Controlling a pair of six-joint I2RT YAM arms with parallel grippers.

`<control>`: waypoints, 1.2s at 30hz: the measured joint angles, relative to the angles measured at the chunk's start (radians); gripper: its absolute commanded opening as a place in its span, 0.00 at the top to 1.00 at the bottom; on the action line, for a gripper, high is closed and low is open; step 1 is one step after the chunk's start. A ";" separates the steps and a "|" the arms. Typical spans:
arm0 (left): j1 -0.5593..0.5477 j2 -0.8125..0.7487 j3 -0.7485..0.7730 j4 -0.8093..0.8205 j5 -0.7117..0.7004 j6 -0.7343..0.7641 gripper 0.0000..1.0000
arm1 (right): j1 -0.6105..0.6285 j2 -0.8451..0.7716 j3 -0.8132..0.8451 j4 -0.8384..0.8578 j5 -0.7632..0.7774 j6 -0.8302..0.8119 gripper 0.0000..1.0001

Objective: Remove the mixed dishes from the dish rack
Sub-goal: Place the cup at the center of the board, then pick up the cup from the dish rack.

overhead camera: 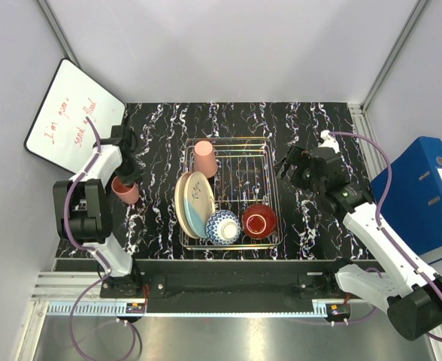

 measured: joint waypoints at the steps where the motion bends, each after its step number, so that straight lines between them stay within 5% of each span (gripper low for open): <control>1: 0.001 0.000 0.000 0.000 0.000 0.002 0.65 | 0.000 0.003 0.000 0.001 -0.003 0.000 0.00; 10: 0.003 -0.037 0.005 -0.018 -0.003 0.014 0.35 | 0.000 0.011 0.000 0.023 -0.021 0.002 0.00; 19: -0.014 -0.161 0.189 -0.103 0.011 0.010 0.22 | 0.000 0.074 0.044 0.014 -0.029 -0.016 0.00; 26: -0.270 -0.364 0.360 -0.050 -0.011 0.000 0.19 | 0.079 0.386 0.377 -0.010 -0.036 -0.099 0.00; 36: -0.367 -0.723 0.050 0.116 -0.002 -0.003 0.14 | 0.218 0.859 0.899 -0.052 -0.048 -0.241 0.00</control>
